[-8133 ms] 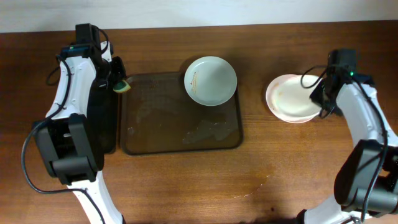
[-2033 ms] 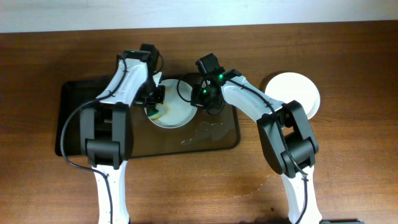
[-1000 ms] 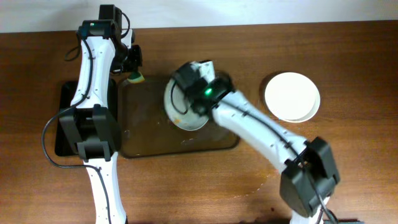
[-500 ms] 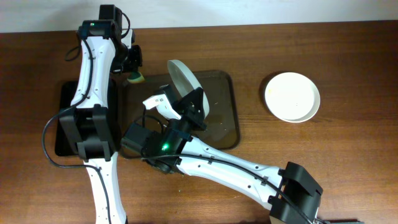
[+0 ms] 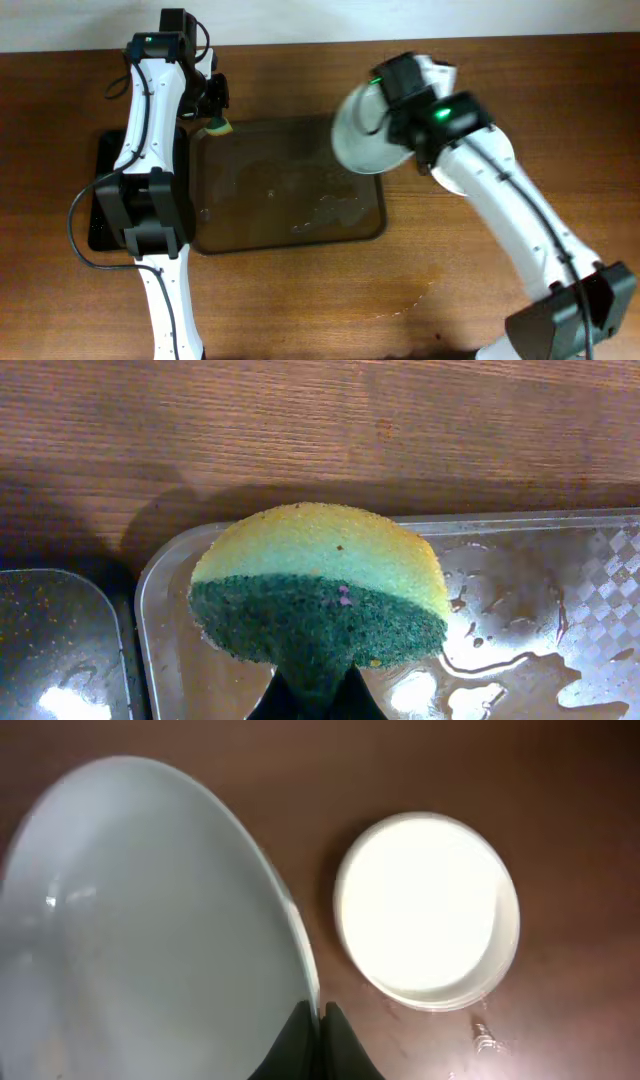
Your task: Clean dirty plates on tray and stack at the side
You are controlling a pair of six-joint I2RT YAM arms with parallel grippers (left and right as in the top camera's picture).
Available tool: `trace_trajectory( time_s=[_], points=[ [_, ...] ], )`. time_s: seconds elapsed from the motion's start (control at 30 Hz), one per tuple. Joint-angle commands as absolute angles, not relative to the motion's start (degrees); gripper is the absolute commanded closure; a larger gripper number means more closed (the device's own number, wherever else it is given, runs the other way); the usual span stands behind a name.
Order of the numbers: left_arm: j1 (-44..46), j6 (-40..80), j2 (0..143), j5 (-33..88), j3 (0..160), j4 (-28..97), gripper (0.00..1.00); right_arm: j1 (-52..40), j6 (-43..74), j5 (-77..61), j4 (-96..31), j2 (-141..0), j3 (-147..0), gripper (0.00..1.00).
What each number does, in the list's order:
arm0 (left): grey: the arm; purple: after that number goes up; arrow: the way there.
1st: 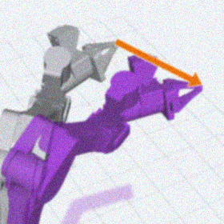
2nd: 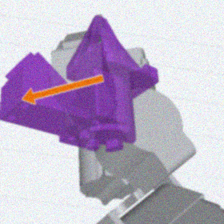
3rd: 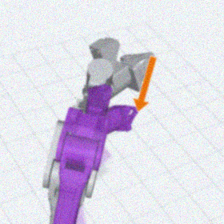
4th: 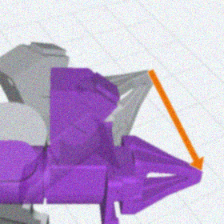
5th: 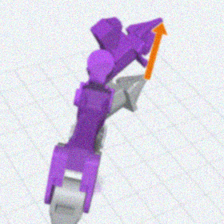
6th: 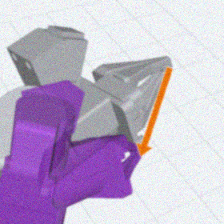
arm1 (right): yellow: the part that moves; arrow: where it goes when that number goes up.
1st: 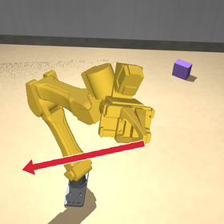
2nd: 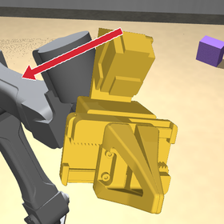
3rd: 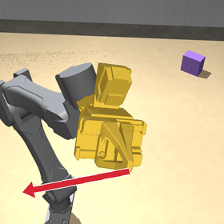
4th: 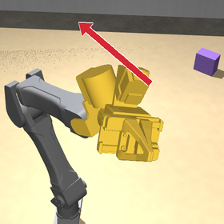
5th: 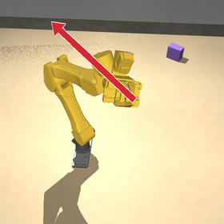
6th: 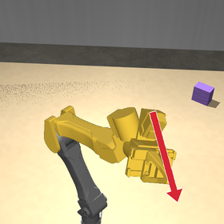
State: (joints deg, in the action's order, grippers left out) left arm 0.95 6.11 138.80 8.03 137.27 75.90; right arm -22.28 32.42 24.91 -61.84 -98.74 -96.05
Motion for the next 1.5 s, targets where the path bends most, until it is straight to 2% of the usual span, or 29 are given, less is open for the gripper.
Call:
trace_trajectory(
  time_s=[0.0,0.07,0.13,0.27,0.33,0.37,0.5,0.57,0.63,0.7,0.8,0.87,0.9,0.93,0.97,1.1,1.2,1.33,1.47],
  points=[
    [1.0,6.8,139.6,7.6,137.8,75.9,0.99,-7.5,30.5,10.4,-63.6,-98.4,-92.1,0.96],
    [1.0,6.8,139.6,7.6,137.8,75.9,0.99,-0.3,30.5,10.5,-61.9,-98.4,-87.0,0.96],
    [0.7,2.9,139.4,7.4,138.0,77.1,0.99,8.1,30.4,6.0,-53.7,-98.5,-77.2,0.96],
    [-5.5,2.8,138.9,1.0,145.5,89.7,0.99,13.7,30.5,3.0,-38.7,-99.5,-65.8,0.96],
    [-10.2,2.8,139.0,-1.0,146.6,93.6,0.99,13.7,30.5,3.0,-35.5,-101.0,-65.5,0.82],
    [-12.8,2.8,139.0,-1.1,146.4,94.5,0.99,13.7,30.5,3.0,-34.3,-101.3,-65.5,0.7],
    [-15.8,2.8,139.0,-0.9,146.1,95.5,0.99,13.5,30.4,-4.5,-32.9,-101.3,-66.5,0.08],
    [-15.7,2.8,139.0,-2.4,144.8,95.3,1.0,13.5,30.4,-4.5,-38.0,-101.3,-71.5,0.01],
    [-15.7,2.8,139.0,-9.3,141.9,96.5,0.99,13.5,28.8,-4.5,-44.9,-101.2,-78.6,0.01],
    [-15.7,2.8,139.0,-9.5,137.9,95.3,0.98,13.5,28.7,-4.3,-51.6,-101.2,-86.9,0.02],
    [-15.7,2.8,139.0,-9.5,131.8,90.5,0.91,13.5,28.7,-4.3,-57.3,-101.2,-94.0,0.02],
    [-15.7,2.8,139.0,-9.4,127.7,87.7,0.57,13.5,27.8,-4.3,-59.3,-101.2,-96.4,0.02],
    [-15.7,2.8,139.0,-9.3,126.9,87.2,0.23,13.5,27.8,-4.3,-59.4,-101.2,-96.7,0.02],
    [-15.7,2.8,139.0,-8.5,126.8,86.7,0.06,13.5,27.8,-4.3,-59.4,-100.9,-96.7,0.02],
    [-15.6,3.0,139.0,-6.3,127.4,86.7,0.01,13.5,27.1,-4.5,-59.9,-100.1,-96.7,0.02],
    [-13.8,4.5,138.2,-4.9,136.6,91.4,0.01,13.5,25.4,-4.5,-62.4,-91.5,-96.8,0.01],
    [-7.5,4.4,131.7,-4.1,148.2,93.6,0.01,13.5,22.7,-4.5,-67.5,-78.8,-96.8,0.01],
    [0.1,4.3,123.7,-4.3,152.5,92.2,0.01,13.5,16.5,-4.5,-74.3,-67.2,-96.8,0.02],
    [3.2,4.3,120.8,-4.3,152.5,92.3,0.01,13.5,7.8,-4.6,-77.8,-57.0,-96.8,0.01]
  ],
)
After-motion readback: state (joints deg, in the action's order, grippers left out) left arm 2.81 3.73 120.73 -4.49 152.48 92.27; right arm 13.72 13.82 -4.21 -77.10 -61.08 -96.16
